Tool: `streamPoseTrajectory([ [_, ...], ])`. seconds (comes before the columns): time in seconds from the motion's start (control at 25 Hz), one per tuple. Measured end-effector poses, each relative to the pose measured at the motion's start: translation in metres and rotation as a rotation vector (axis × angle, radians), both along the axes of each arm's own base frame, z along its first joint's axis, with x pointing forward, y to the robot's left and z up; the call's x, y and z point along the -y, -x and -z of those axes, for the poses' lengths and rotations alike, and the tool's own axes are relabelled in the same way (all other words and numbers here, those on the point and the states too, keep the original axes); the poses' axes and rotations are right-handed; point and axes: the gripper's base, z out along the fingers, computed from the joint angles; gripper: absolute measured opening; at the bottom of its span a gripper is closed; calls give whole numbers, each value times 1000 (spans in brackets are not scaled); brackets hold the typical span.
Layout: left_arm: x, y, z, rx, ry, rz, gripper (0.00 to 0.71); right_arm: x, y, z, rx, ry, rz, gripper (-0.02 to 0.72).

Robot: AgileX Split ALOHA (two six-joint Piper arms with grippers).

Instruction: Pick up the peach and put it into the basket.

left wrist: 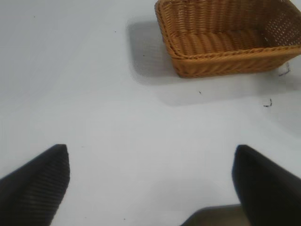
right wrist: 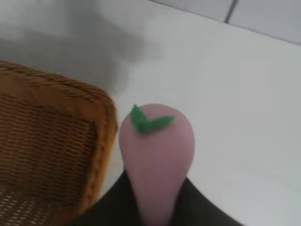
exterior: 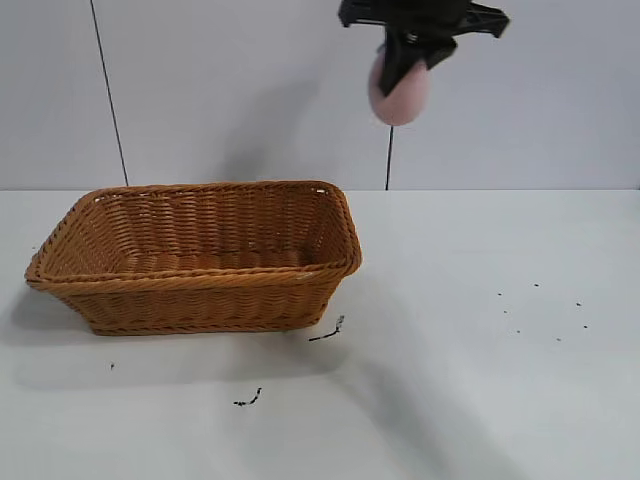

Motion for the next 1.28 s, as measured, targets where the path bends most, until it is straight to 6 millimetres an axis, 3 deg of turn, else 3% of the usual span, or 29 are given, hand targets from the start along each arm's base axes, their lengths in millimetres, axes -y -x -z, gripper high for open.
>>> streamPoseTrajectory([
  [0.2,0,0,0,0,0,0,692,-40,3,53,-15,7,-59,35],
  [0.36,0,0,0,0,0,0,692,-48,-1,87,-42,23,-65,48],
  [0.44,0,0,0,0,0,0,692,-49,-2,105,-68,40,-65,100],
  [0.48,0,0,0,0,0,0,692,-49,-2,116,-86,54,-66,220],
  [0.52,0,0,0,0,0,0,692,-49,-2,116,-89,56,-67,293],
  [0.56,0,0,0,0,0,0,692,-49,-2,116,-89,56,-67,293],
  [0.64,0,0,0,0,0,0,692,-49,-2,115,-85,55,-71,515],
  [0.68,0,0,0,0,0,0,692,-49,-3,113,-76,53,-76,588],
  [0.8,0,0,0,0,0,0,692,-49,-2,98,-76,65,-100,680],
  [1.08,0,0,0,0,0,0,692,-41,-5,43,-36,56,-98,689],
  [1.28,0,0,0,0,0,0,692,-1,-25,15,12,35,-16,689],
])
